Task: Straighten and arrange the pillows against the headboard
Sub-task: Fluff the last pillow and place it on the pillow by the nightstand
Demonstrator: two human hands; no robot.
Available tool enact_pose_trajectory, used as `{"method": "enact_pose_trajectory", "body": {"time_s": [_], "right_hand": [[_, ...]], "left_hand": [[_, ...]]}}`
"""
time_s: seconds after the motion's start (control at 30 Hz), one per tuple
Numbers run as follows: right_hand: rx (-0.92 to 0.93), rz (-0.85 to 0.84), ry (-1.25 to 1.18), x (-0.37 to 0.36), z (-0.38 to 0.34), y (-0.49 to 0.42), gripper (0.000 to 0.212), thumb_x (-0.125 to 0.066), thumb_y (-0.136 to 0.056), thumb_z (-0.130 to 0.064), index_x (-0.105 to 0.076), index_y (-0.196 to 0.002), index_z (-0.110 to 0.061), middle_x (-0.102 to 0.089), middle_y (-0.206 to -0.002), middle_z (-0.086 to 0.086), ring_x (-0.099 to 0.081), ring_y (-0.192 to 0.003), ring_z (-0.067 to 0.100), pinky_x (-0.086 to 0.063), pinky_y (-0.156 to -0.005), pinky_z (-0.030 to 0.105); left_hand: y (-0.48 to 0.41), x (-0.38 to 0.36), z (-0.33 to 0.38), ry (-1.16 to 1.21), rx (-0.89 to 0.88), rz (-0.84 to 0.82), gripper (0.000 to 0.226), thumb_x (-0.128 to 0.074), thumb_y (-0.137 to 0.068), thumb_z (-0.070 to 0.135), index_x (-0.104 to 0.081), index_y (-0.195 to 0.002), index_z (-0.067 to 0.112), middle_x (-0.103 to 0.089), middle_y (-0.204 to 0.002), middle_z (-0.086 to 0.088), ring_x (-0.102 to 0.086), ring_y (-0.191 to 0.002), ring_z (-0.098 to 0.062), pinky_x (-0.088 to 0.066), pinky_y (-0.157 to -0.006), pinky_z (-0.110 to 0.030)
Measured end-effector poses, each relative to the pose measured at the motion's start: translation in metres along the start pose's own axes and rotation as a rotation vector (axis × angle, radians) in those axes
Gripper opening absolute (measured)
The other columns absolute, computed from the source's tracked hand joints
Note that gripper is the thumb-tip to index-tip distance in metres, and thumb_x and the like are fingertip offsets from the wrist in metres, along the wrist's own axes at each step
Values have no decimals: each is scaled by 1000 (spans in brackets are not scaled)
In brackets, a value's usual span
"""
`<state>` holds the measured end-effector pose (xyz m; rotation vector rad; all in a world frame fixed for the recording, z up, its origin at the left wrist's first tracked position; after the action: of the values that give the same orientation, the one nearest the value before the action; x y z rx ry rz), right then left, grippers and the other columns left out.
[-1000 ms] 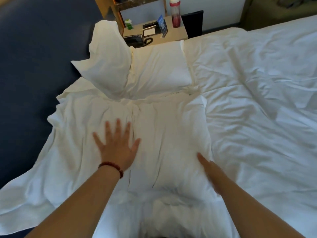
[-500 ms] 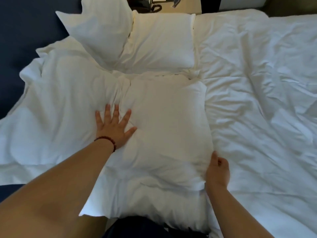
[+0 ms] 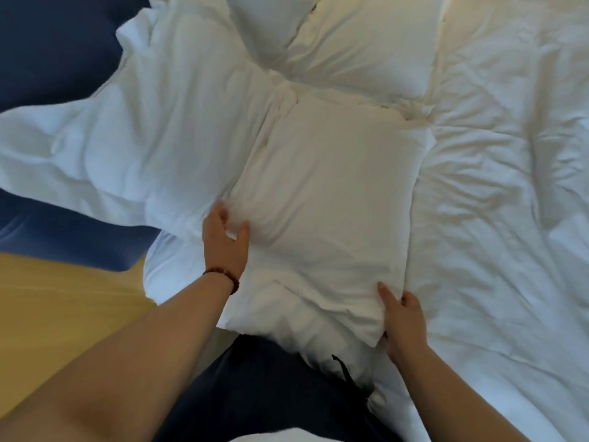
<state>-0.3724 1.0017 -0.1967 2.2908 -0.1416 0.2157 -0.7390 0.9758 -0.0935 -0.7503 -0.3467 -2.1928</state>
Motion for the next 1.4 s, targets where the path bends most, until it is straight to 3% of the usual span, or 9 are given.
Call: {"method": "enact_pose_trajectory", "body": {"time_s": [0.17,0.3,0.43,0.67,0.9,1.07,1.17,1.27,1.4], "right_hand": [[361,102,542,-24,-56,29,101,-70,-80,-55,-14,-157,-22,-28,-158,12,-27,-145,32,-24,-118,48],[626,-80,862,-87,-97,58,98,-60,-84,-64,-3,-157,-33,10,-165,4,7,-152,23,3,-120,45],[686,-274,885,-159,-124,71,98,-58,-84,-65,-2,-157,-33,19,-164,2,17,-150,25,5,-120,47],[795,-306,786,-242,-176,81,94,-61,-85,-62,-13,-157,-27,-1,-166,0,11,-151,22,2,-122,44],[846,-342,812,-281,-219,70,94,-62,-85,-61,-15,-157,-23,-7,-166,3,5,-152,22,3,-121,42],[875,-458,665,-319,-281,54,101,-71,-79,-58,-19,-156,-20,-21,-162,7,-17,-150,23,-12,-123,45],[842,-464,598,-341,-328,32,110,-72,-73,-65,-18,-157,-19,-19,-162,5,-16,-150,20,-14,-122,39],[893,-560,568,-364,-376,17,108,-72,-68,-69,-26,-154,-23,-35,-156,-2,-32,-142,15,-26,-117,34],[817,-722,601,-402,-417,4,97,-66,-81,-62,-16,-156,-27,-33,-157,-4,-35,-141,20,-30,-108,30]], "left_hand": [[5,54,-42,357,491,230,102,-75,-81,42,-8,-155,25,-24,-158,0,-29,-143,-15,-29,-114,-36],[-12,84,-40,396,475,155,101,-74,-80,46,-9,-154,25,-27,-157,3,-31,-141,-13,-32,-105,-32],[-28,94,-31,450,533,111,101,-73,-76,57,-15,-152,25,-33,-151,1,-36,-137,-19,-31,-108,-36],[-51,111,-20,553,610,173,125,-69,-41,87,-27,-143,27,-34,-153,-1,-40,-136,-25,-34,-111,-47],[-76,145,-1,339,581,373,123,-67,-58,78,-26,-145,2,-43,-142,-25,-48,-125,-43,-39,-100,-51],[-80,151,13,377,577,516,108,-70,-64,71,-37,-135,-3,-52,-127,-26,-53,-115,-44,-43,-91,-49],[-85,151,9,469,612,579,96,-74,-63,69,-45,-127,3,-48,-100,-6,-53,-89,-31,-46,-87,-47],[-87,142,3,582,625,519,62,-77,-65,65,-42,-84,17,-34,-69,5,-34,-61,-12,-40,-61,-29],[-90,145,-5,631,644,506,57,-77,-65,65,-49,-80,18,-41,-71,1,-38,-63,-15,-40,-62,-29]]}}
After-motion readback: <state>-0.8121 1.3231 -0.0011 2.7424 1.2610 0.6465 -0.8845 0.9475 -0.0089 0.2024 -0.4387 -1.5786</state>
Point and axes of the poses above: each hand's wrist, its own y-axis away from the middle knuckle, its own x-axis out of the back of the hand, z = x × y, the point moved 7 cm from there along -y, towards the middle knuckle
